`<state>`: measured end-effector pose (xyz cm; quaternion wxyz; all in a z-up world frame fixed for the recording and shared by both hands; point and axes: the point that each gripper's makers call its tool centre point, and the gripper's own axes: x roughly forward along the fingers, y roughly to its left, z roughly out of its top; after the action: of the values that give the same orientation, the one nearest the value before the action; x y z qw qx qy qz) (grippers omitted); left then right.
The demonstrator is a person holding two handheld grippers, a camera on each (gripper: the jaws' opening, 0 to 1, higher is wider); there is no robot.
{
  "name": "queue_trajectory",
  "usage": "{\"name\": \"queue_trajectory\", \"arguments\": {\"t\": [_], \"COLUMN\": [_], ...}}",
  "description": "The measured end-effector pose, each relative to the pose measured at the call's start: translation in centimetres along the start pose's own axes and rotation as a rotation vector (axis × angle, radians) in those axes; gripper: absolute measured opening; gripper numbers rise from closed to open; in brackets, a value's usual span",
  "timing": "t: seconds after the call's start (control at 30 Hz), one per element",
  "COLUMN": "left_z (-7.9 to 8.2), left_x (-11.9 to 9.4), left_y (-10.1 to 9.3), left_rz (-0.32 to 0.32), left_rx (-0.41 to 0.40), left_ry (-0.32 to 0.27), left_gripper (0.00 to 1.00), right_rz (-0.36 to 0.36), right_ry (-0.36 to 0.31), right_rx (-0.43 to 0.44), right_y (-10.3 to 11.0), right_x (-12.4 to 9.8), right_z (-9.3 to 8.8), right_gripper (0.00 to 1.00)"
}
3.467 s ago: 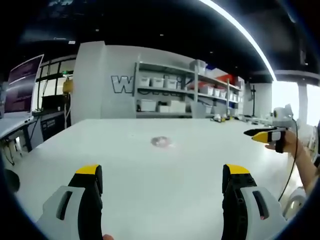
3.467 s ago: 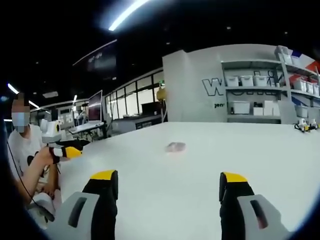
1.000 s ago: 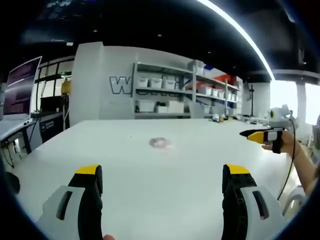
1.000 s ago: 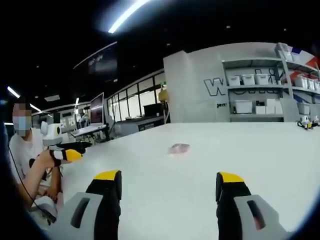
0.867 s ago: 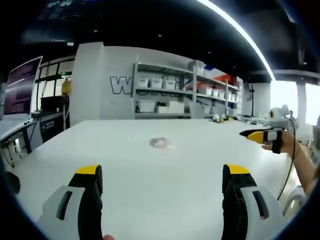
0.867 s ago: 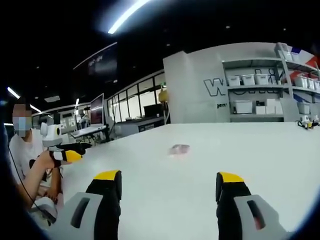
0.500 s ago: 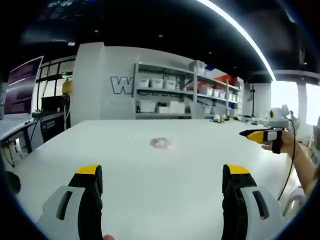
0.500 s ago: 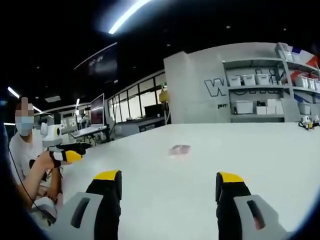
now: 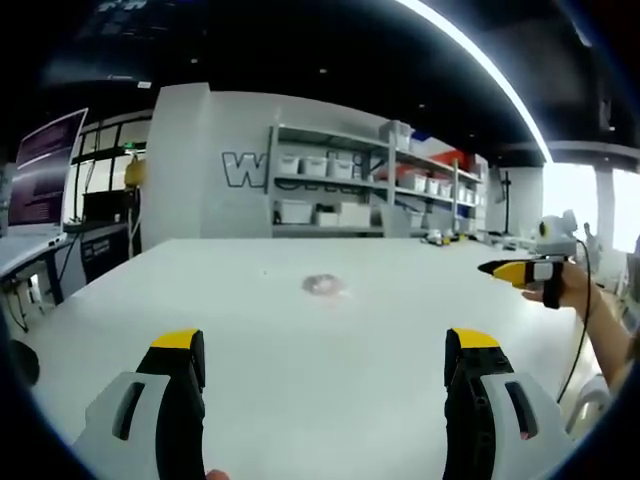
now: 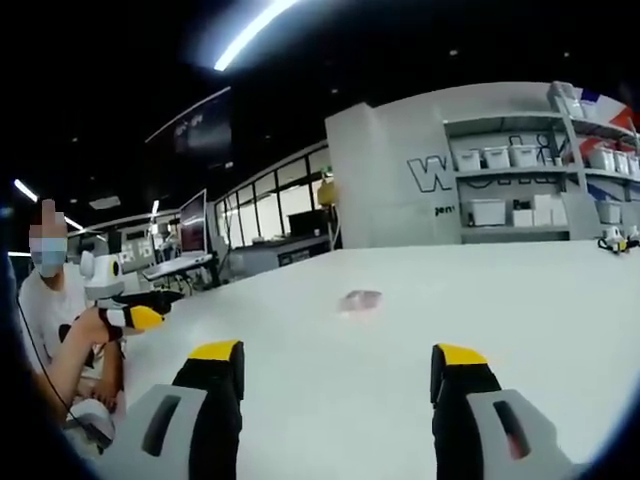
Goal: Open the resealable bag by pulling the two sides of the seal apart until the entire bag opening is separated and visibly accessible.
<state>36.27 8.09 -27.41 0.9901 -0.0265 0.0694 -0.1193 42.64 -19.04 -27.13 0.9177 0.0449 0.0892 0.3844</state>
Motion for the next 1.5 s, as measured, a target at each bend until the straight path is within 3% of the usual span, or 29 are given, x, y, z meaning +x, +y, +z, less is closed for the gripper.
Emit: {"name": "queue_trajectory", "arguments": {"t": [0.53, 1.5], "left_z": [-0.6, 0.5], "left_x": [0.4, -0.4], "left_y": [0.4, 1.0], "left_rz": [-0.004, 0.01], "left_rx": [-0.01, 0.004], "left_ry": [0.003, -0.029], "left_gripper": [1.0, 1.0], "right_rz": [0.003, 0.035], "right_ry": [0.018, 0.02], "right_rx": [0.003, -0.001], "right_y": [-0.1, 1.5], "right_x": [1.0, 2.1], "right_z": [-0.3, -0.2], "right_gripper": [0.74, 0.73]}}
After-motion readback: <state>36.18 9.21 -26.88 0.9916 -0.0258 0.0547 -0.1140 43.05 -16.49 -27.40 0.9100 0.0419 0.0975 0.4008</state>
